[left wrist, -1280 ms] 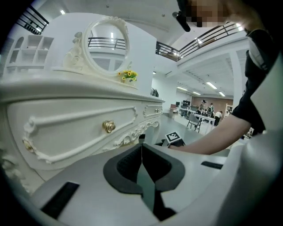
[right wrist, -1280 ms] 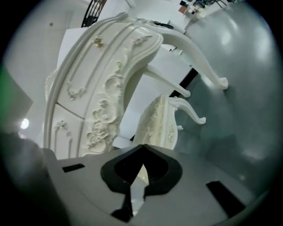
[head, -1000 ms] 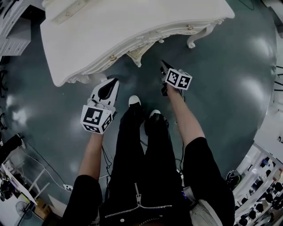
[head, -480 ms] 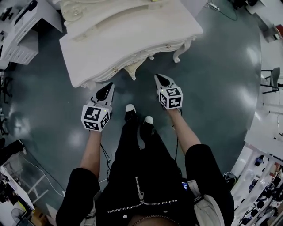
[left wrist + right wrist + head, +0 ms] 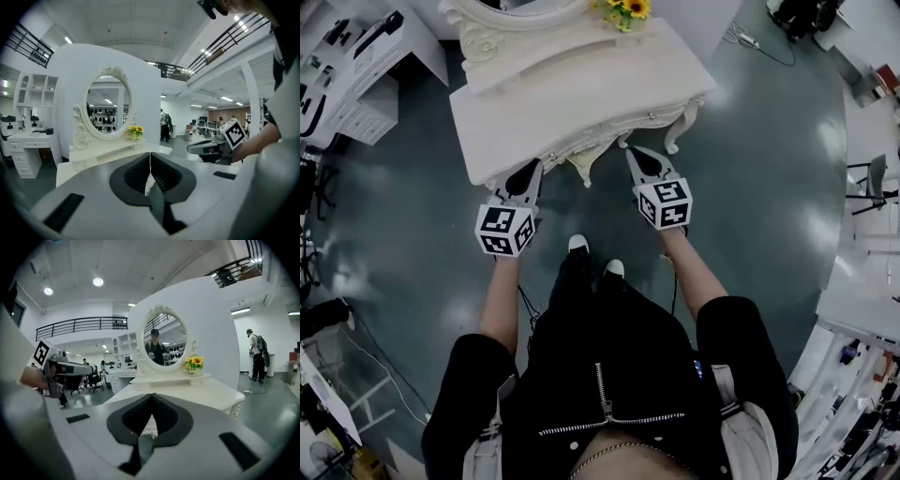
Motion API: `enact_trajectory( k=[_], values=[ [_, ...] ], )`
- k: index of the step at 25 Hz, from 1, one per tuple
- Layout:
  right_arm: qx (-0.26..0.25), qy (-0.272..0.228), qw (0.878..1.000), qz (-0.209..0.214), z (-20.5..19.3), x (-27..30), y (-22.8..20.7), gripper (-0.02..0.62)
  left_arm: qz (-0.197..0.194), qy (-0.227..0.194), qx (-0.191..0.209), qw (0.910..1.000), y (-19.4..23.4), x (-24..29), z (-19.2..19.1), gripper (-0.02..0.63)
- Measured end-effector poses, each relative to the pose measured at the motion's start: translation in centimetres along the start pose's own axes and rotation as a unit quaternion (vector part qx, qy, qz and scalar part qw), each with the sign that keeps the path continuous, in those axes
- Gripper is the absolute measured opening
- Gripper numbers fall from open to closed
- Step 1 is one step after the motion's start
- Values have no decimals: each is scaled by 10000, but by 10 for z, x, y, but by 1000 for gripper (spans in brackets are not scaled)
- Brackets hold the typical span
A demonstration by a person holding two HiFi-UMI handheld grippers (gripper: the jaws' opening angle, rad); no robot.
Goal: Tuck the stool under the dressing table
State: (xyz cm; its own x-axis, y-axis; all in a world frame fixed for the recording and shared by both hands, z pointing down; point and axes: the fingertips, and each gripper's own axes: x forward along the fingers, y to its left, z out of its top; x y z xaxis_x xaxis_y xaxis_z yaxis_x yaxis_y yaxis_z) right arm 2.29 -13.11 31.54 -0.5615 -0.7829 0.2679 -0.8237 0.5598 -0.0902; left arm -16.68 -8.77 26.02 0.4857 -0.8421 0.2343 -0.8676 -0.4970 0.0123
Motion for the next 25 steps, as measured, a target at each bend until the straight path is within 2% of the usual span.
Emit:
enact_trajectory(
  k=[4, 8, 25],
  values=[
    [-180, -264, 9995, 69, 34, -12, 10, 2, 88, -202, 38, 9997, 2, -3, 18, 21],
    [-293, -393, 9987, 116, 51, -21, 13, 3, 140, -273, 49, 9995, 0, -4, 25, 21],
    [-218, -502, 9985, 88, 54, -29, 3, 2, 139, -200, -5, 9997, -10, 6, 15, 21]
  ],
)
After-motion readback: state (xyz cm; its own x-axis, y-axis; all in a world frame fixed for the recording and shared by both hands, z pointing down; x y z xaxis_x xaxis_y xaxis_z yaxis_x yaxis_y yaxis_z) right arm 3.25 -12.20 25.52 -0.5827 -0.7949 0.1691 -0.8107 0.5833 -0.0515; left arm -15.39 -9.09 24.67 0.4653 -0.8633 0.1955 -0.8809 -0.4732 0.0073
